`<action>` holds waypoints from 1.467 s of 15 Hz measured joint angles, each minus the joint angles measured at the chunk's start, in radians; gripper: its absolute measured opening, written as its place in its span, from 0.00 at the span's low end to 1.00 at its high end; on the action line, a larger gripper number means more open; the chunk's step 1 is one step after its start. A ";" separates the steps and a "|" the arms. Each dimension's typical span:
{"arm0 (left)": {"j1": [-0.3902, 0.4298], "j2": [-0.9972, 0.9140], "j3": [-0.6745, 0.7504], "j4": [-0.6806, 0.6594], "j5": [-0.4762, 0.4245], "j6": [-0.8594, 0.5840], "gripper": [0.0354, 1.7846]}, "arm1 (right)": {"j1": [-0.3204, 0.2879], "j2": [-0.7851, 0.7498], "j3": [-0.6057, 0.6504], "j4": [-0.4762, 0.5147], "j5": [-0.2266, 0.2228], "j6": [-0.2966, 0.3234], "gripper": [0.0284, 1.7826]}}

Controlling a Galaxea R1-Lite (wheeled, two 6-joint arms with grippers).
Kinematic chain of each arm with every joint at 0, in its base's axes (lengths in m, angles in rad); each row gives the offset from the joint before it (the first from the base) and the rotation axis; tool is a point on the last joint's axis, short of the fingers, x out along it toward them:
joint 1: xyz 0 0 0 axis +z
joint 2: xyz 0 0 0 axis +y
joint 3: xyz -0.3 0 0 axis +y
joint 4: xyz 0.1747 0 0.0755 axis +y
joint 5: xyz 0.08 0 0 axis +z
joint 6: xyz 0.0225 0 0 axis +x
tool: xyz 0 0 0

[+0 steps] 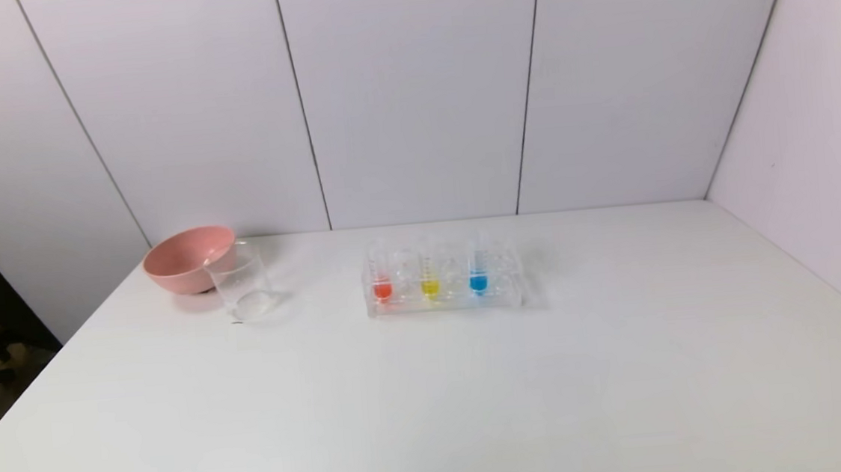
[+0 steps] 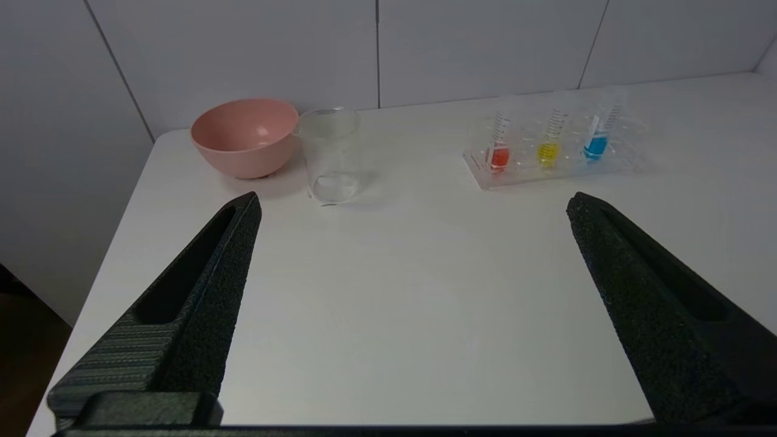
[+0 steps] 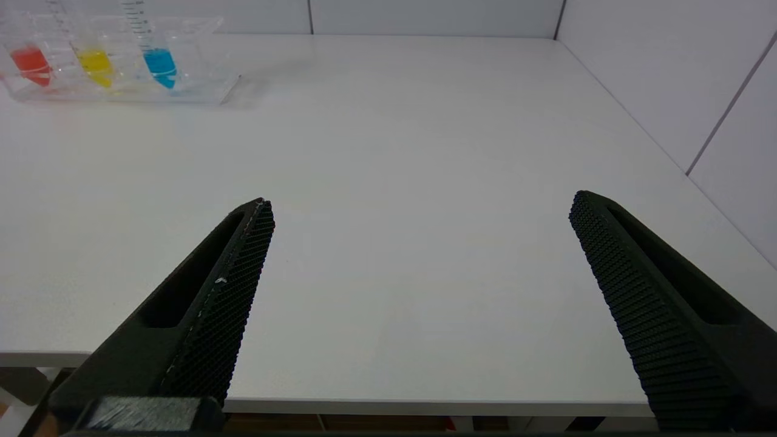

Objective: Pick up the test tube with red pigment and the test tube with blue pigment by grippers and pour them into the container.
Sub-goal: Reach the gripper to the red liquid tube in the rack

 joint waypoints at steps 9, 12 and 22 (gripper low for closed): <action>-0.012 0.535 -0.216 -0.290 -0.136 -0.018 0.99 | 0.000 0.000 0.000 0.000 0.000 0.000 1.00; -0.038 0.700 -0.269 -0.394 -0.148 -0.019 0.99 | 0.000 0.000 0.000 0.000 0.000 0.000 1.00; -0.082 1.194 -0.349 -0.835 -0.191 -0.014 0.99 | 0.000 0.000 0.000 0.000 0.000 0.000 1.00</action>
